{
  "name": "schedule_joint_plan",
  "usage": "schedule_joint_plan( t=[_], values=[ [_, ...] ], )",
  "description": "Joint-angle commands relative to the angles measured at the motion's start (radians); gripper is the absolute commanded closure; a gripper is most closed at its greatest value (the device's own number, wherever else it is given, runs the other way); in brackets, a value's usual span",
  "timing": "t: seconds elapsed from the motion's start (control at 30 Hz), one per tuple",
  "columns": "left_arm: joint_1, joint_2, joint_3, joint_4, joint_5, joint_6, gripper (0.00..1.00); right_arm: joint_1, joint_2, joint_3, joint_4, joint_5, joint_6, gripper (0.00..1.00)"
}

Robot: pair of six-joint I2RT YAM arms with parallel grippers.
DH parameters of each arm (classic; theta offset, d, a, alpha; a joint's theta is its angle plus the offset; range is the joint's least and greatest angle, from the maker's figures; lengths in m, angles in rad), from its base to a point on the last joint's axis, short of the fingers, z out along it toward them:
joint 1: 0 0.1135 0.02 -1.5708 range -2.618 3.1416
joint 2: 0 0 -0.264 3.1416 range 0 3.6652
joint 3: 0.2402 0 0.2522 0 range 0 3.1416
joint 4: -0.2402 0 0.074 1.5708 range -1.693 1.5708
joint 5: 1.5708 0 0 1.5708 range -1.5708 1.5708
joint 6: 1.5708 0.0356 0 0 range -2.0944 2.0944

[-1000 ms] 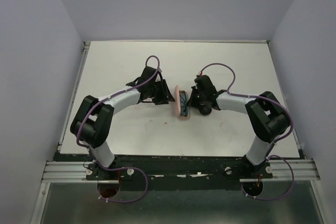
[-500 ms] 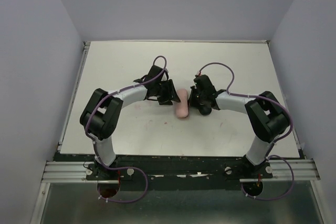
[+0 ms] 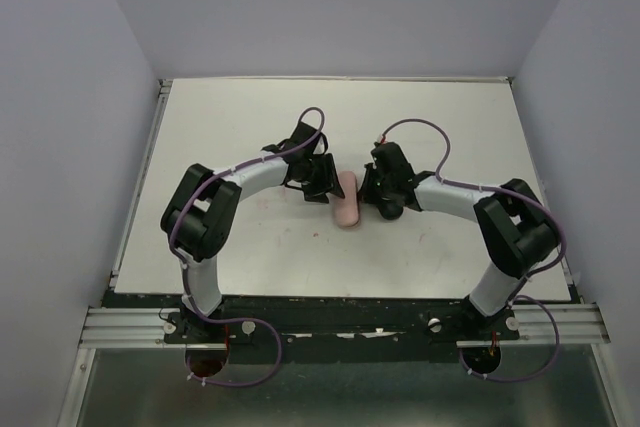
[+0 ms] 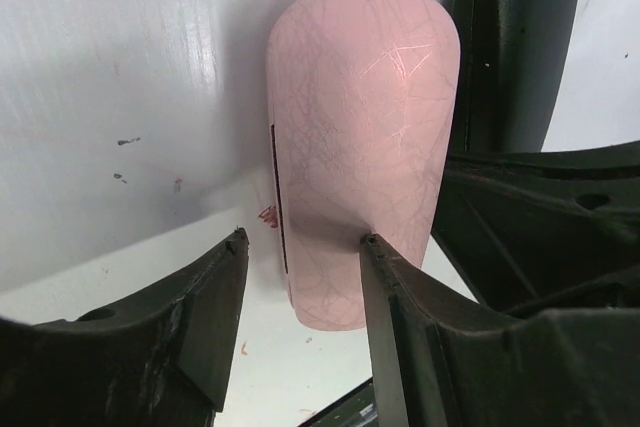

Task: Organize the sunglasses
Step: Close the case with sunglasses at the center of the board.

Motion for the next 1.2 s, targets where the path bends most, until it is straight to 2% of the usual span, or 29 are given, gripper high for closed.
schedule_joint_plan(
  t=[0.0, 0.13, 0.33, 0.7, 0.83, 0.97, 1.17],
  values=[
    [-0.011, 0.047, 0.029, -0.083, -0.080, 0.026, 0.43, -0.003, -0.096, -0.055, 0.032, -0.037, 0.021, 0.89],
    [-0.017, 0.052, 0.058, -0.108, -0.087, 0.035, 0.43, -0.028, -0.114, -0.085, 0.034, -0.077, 0.030, 0.83],
    [-0.026, 0.047, 0.064, -0.117, -0.093, 0.035, 0.43, -0.048, -0.155, -0.140, 0.101, -0.112, 0.045, 0.68],
    [-0.045, -0.063, 0.061, -0.105, -0.063, 0.047, 0.42, -0.078, -0.218, -0.230, 0.158, -0.124, 0.065, 0.62],
    [-0.057, -0.083, 0.063, -0.106, -0.064, 0.049, 0.39, -0.085, -0.257, -0.252, 0.118, -0.086, 0.070, 0.57],
    [-0.077, -0.072, 0.072, -0.105, -0.063, 0.050, 0.39, -0.081, -0.283, -0.243, -0.007, 0.023, 0.074, 0.53],
    [-0.109, -0.026, 0.101, -0.123, -0.080, 0.053, 0.39, -0.081, -0.375, -0.290, -0.022, 0.041, 0.084, 0.48]
  ],
)
